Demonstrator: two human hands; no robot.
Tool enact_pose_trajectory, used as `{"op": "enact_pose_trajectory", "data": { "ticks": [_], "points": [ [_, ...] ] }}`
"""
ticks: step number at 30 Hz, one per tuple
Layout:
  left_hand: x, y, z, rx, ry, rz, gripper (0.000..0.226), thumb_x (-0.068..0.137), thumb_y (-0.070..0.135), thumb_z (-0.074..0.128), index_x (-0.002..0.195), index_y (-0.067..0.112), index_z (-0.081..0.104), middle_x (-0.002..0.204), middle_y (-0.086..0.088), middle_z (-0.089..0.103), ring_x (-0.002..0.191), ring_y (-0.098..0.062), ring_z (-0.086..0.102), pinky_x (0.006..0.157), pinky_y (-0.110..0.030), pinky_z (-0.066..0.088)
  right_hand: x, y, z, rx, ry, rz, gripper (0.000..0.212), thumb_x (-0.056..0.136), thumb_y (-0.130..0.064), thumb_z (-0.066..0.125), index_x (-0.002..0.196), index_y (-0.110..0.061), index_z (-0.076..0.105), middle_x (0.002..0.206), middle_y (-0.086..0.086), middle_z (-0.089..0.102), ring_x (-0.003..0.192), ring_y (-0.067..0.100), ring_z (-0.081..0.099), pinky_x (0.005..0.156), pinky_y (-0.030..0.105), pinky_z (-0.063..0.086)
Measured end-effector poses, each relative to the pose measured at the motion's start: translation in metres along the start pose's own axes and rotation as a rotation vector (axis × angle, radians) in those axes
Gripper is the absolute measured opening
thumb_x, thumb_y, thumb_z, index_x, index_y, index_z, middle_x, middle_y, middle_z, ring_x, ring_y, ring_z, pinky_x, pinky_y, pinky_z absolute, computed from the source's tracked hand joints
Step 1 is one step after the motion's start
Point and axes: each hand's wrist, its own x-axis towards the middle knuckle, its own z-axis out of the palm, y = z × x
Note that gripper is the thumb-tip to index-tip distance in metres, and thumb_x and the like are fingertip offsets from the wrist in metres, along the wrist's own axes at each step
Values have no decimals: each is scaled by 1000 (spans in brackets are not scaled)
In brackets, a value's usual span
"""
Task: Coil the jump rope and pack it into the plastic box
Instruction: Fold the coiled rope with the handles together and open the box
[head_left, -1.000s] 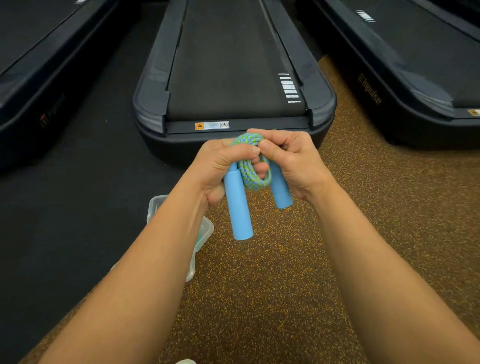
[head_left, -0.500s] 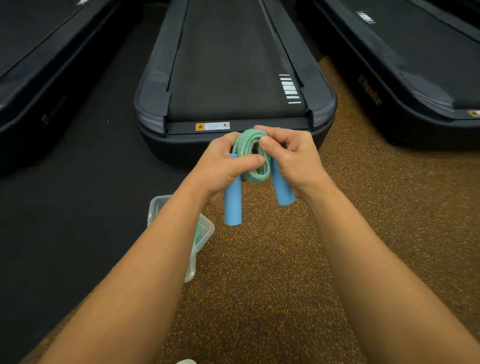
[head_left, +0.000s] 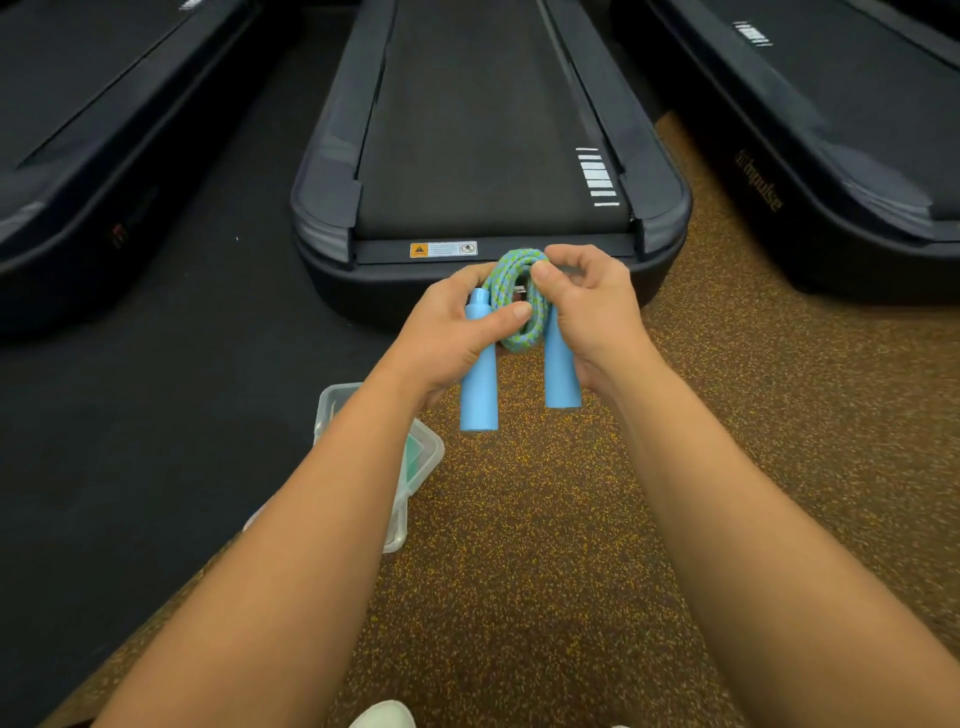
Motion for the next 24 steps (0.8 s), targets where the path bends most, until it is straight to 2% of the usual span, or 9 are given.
{"op": "enact_pose_trajectory", "data": {
  "ticks": [2, 5, 12, 14, 17, 19, 21, 22, 24],
  "points": [
    [-1, 1, -2, 0, -1, -8, 40, 89, 8, 63, 127, 6, 53, 109, -14, 65, 94, -20, 63, 84, -37, 55, -1, -4, 5, -28, 5, -8, 4, 88, -11, 62, 89, -15, 61, 93, 15, 65, 86, 27, 63, 88, 51, 54],
    [-4, 4, -7, -31, -31, -34, 40, 91, 9, 60, 130, 6, 50, 114, -16, 63, 98, -21, 62, 88, -37, 54, -3, -6, 14, -71, 24, -11, 12, 87, -16, 62, 78, -24, 60, 88, 12, 66, 82, 24, 63, 84, 51, 55],
    [-15, 14, -28, -57, -116, -77, 45, 82, -9, 62, 123, 7, 51, 89, 4, 68, 76, -3, 66, 69, -18, 52, -10, -8, 40, 30, 14, 58, 6, 91, -12, 60, 86, -13, 63, 91, 15, 64, 84, 26, 63, 85, 53, 55],
    [-19, 16, -41, -56, -109, -103, 44, 82, -10, 62, 120, 10, 53, 86, 4, 68, 74, -5, 65, 65, -19, 52, -14, -9, 50, 52, -1, 80, 5, 91, -11, 59, 92, -9, 63, 94, 17, 64, 87, 28, 63, 87, 53, 55],
    [-25, 18, -56, -16, -97, -138, 49, 82, -7, 64, 127, 8, 53, 93, -4, 65, 77, -14, 63, 61, -22, 53, -21, -9, 66, 69, -10, 118, 11, 92, -11, 57, 98, -5, 63, 102, 21, 66, 97, 36, 65, 87, 54, 54],
    [-28, 17, -65, -9, -93, -145, 50, 82, -7, 64, 128, 8, 53, 97, -7, 66, 84, -19, 64, 65, -26, 54, -27, -11, 75, 76, -19, 144, 9, 93, -12, 56, 94, -6, 63, 109, 27, 65, 103, 41, 64, 87, 57, 53],
    [-32, 15, -72, -16, -90, -154, 46, 82, -7, 63, 125, 8, 55, 98, -8, 66, 90, -24, 63, 75, -34, 57, -32, -13, 83, 65, -46, 185, 17, 94, -12, 54, 79, -10, 62, 111, 33, 62, 95, 43, 64, 84, 62, 52],
    [-33, 13, -75, -22, -84, -159, 44, 83, -7, 63, 124, 7, 55, 97, -8, 66, 93, -25, 63, 82, -39, 56, -33, -13, 85, 64, -67, 206, 22, 95, -12, 52, 75, -10, 61, 113, 35, 60, 88, 40, 63, 82, 64, 52],
    [-34, 7, -78, -73, -59, -172, 44, 83, -9, 61, 123, 7, 55, 98, -9, 65, 97, -28, 61, 91, -46, 50, -35, -14, 88, 60, -104, 219, 22, 96, -11, 49, 78, -4, 61, 116, 38, 57, 82, 32, 57, 80, 66, 50]
  ]
}}
